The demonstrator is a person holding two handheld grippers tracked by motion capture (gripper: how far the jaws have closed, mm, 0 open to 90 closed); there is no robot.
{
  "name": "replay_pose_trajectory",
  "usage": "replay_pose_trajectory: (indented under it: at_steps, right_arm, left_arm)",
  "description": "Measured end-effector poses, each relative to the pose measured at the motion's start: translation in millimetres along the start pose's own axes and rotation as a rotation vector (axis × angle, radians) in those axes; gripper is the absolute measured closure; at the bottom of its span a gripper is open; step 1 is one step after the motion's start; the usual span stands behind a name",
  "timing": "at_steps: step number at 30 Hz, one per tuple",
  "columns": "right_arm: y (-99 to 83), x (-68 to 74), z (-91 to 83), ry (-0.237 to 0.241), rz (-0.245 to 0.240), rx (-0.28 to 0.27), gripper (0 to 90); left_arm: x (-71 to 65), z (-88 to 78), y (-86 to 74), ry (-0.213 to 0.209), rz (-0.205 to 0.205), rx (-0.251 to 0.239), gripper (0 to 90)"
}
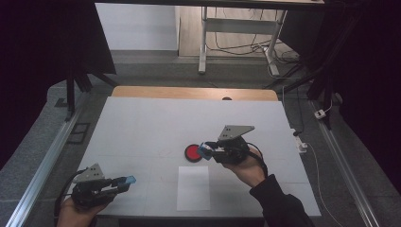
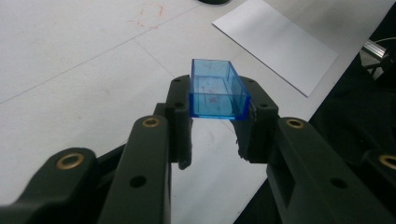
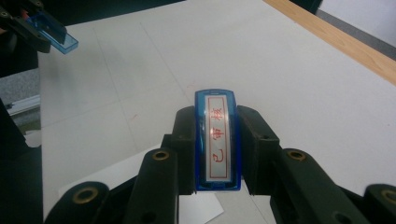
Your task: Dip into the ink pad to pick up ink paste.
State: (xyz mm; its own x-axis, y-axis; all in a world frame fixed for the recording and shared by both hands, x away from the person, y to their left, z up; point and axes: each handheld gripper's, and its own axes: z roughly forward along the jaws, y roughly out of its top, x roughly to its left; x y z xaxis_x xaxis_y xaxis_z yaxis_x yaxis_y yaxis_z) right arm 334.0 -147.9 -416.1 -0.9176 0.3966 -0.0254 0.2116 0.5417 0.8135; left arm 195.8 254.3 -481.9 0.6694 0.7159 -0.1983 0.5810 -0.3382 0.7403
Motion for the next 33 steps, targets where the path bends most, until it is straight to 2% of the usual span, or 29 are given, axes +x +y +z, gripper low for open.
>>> replay_pose_trajectory:
  at_steps: [5,15,33]
  right_arm:
    - [0.1,-4.0,8.2,-0.007,-0.001,0.023,70.9]
    - [-1.9,-16.6,26.4,-0.023,0.052,0.054,71.0]
    - [-1.4,-28.2,65.7,-0.039,0.055,0.127,71.0]
  left_arm:
    - [0.2,0.2,0.2,0.001,0.0,0.003,68.8]
    - [0.3,0.0,-0.1,-0.01,0.003,0.002,68.8]
    - [0.5,-0.6,-0.5,-0.014,0.004,-0.001,68.8]
